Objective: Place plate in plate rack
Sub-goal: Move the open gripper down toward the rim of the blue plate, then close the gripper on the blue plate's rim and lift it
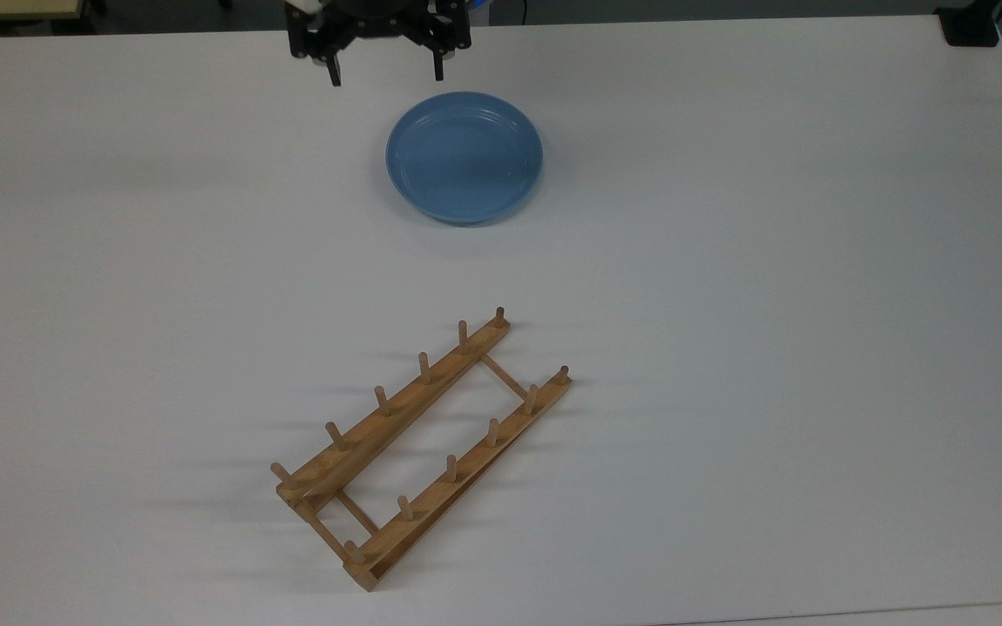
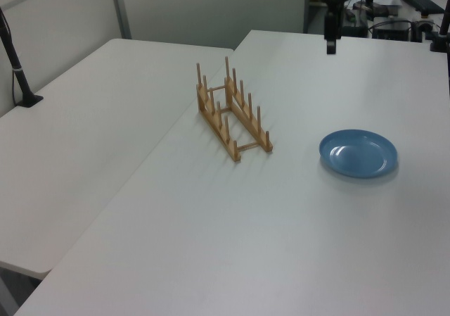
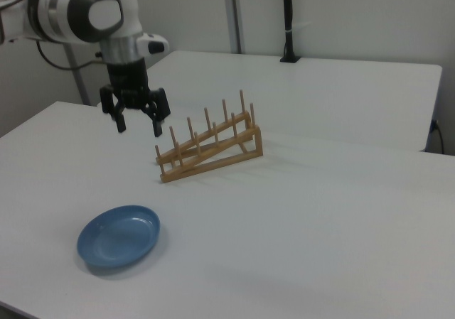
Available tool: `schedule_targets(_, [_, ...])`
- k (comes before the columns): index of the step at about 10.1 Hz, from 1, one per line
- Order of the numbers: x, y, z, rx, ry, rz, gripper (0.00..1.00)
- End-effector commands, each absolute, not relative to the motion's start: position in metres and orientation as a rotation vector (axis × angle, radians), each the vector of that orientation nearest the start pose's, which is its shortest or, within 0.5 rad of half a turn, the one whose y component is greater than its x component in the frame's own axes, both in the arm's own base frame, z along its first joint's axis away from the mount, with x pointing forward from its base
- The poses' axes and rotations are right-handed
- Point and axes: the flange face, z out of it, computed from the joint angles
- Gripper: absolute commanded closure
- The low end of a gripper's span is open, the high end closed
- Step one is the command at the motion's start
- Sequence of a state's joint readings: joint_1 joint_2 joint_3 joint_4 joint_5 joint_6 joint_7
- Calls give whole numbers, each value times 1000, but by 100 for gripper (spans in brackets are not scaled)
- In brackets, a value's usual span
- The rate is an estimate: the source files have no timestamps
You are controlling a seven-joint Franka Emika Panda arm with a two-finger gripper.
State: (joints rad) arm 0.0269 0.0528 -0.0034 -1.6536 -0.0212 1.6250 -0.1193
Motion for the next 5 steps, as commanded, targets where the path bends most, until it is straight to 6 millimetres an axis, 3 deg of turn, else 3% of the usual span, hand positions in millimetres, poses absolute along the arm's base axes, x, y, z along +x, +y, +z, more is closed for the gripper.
schedule_targets(1, [550, 13, 470, -3091, -740, 296, 0])
schedule_targets(3, [546, 6, 388, -2985, -1023, 463, 6])
schedule_targets(4, [551, 4, 348, -2961, -1042, 560, 13])
schedule_targets(5, [554, 5, 325, -2955, -1070, 597, 24])
